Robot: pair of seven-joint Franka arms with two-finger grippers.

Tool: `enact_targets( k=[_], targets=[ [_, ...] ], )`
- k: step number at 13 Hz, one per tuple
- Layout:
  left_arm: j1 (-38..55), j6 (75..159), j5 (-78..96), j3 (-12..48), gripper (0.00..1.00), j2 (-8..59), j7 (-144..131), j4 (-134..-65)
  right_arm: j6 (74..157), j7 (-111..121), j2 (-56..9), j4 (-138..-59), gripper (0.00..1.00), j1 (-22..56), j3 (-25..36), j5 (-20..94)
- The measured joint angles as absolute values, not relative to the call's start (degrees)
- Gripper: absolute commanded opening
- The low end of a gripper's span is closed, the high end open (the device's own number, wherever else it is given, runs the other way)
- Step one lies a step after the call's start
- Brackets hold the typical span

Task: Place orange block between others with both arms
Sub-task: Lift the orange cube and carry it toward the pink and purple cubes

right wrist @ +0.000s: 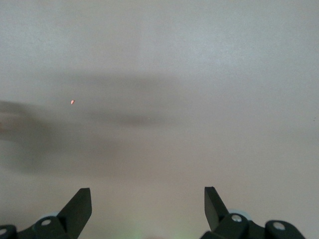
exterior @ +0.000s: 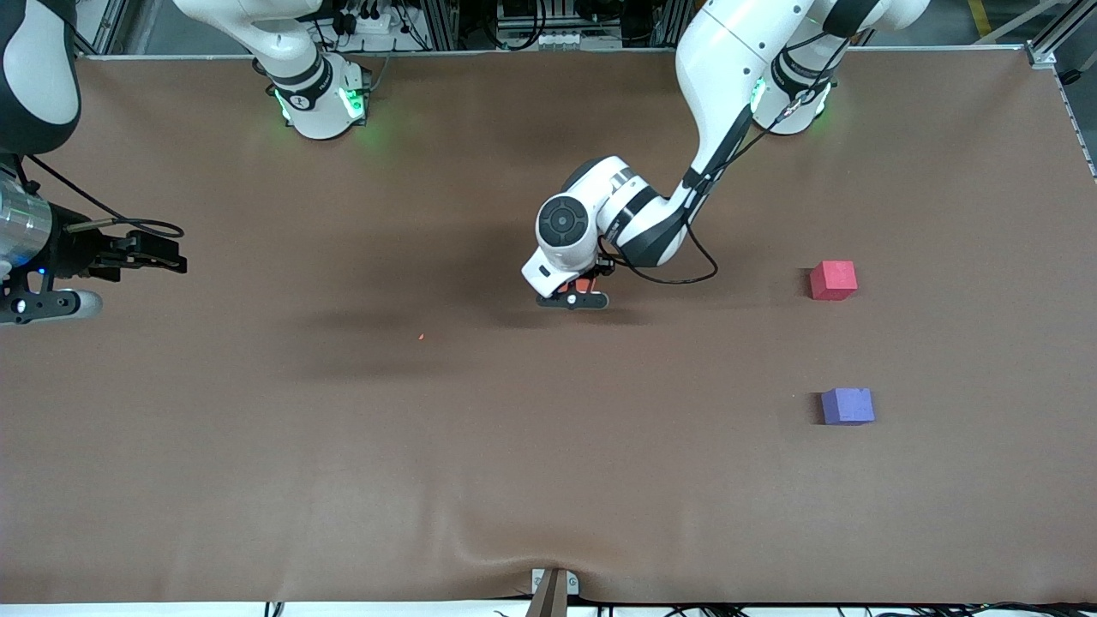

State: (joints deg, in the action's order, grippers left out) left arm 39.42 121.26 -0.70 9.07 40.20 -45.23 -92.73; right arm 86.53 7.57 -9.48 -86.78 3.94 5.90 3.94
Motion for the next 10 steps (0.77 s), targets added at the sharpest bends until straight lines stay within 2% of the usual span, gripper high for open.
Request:
enact_targets(
  k=[10],
  targets=[
    [25.7,121.0,-0.7,8.0,0.0,31.8,-49.8,-91.4,86.6,7.6,-9.5,-86.8,1.0,4.3,5.9,3.9]
  ],
)
